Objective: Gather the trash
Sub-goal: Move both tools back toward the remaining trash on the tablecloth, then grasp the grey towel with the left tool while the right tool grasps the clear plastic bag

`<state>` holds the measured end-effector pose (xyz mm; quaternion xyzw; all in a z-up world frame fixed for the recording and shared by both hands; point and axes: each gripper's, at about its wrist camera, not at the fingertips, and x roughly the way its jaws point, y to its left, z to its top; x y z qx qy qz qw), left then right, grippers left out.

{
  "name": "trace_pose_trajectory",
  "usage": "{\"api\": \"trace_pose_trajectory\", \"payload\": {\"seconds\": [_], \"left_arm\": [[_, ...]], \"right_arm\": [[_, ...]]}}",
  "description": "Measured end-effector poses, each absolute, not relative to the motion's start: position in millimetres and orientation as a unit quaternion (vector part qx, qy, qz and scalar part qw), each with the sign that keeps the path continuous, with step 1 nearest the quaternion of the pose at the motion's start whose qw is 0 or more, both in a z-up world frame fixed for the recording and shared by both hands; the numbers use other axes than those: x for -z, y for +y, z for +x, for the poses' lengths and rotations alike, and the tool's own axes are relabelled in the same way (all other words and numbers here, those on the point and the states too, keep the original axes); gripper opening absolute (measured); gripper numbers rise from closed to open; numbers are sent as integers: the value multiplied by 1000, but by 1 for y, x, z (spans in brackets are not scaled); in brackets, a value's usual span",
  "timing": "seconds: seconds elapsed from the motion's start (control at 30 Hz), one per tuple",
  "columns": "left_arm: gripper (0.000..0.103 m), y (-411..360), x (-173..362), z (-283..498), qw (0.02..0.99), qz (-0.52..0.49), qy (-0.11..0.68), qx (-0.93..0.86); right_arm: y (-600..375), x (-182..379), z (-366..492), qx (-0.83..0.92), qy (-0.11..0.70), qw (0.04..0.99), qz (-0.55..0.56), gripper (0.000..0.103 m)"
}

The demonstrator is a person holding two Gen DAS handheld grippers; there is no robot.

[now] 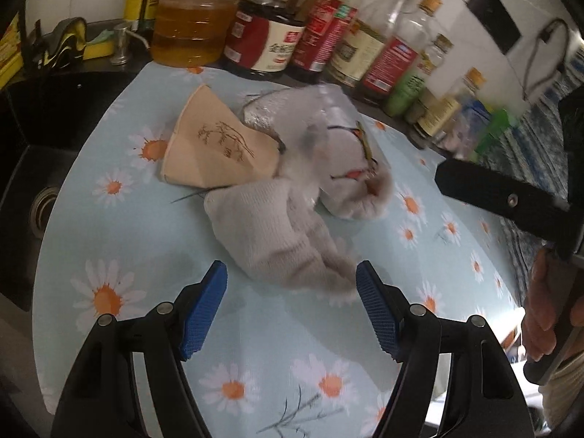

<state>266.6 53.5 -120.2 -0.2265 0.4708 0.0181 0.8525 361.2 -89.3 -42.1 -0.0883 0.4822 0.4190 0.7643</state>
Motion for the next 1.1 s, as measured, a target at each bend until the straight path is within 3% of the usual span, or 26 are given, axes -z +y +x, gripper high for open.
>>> {"api": "trace_pose_trajectory", "payload": {"seconds": [0.37, 0.47, 0.67, 1.1], "left_arm": [[70, 73, 138, 280, 836, -294, 458, -65], [53, 74, 138, 279, 836, -301, 453, -65], [36, 78, 138, 273, 840, -315, 438, -61], [27, 86, 131, 254, 845, -320, 422, -69]], "right_arm": [[-49, 58, 399, -476, 502, 713, -115, 72], [-42, 63, 406, -483, 509, 704, -111, 72], [-29, 69, 411, -498, 509, 692, -116, 72], [-19, 86, 414, -498, 517, 686, -117, 72]]}}
